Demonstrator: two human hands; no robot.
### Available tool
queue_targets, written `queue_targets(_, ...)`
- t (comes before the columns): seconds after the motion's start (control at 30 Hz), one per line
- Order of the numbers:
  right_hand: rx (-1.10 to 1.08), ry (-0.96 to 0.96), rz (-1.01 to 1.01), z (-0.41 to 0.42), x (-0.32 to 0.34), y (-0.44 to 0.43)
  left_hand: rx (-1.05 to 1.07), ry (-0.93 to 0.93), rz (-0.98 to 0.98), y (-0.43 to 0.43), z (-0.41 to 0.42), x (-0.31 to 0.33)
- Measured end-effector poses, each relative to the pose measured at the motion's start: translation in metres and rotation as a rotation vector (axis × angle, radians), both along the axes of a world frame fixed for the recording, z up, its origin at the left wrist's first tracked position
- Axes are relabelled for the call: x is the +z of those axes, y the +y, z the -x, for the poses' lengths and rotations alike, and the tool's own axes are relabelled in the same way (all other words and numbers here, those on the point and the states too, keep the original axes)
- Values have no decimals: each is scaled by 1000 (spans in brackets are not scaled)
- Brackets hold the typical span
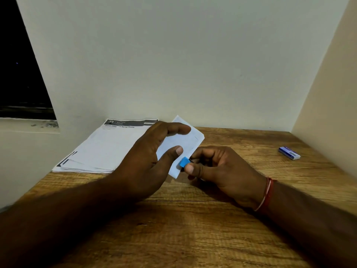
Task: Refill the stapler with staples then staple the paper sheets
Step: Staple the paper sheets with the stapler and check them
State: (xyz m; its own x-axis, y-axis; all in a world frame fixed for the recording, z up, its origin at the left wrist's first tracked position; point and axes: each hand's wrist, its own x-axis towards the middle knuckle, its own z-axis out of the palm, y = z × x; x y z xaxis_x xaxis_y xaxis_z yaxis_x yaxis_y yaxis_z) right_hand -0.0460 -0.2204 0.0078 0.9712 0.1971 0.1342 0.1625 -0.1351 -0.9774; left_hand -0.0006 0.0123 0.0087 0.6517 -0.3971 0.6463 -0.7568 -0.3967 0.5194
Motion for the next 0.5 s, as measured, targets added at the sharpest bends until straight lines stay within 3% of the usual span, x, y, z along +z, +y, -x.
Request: queue_targets(0.5, -38, -74, 66, 1, 2, 4, 0, -9, 18, -5, 6, 1)
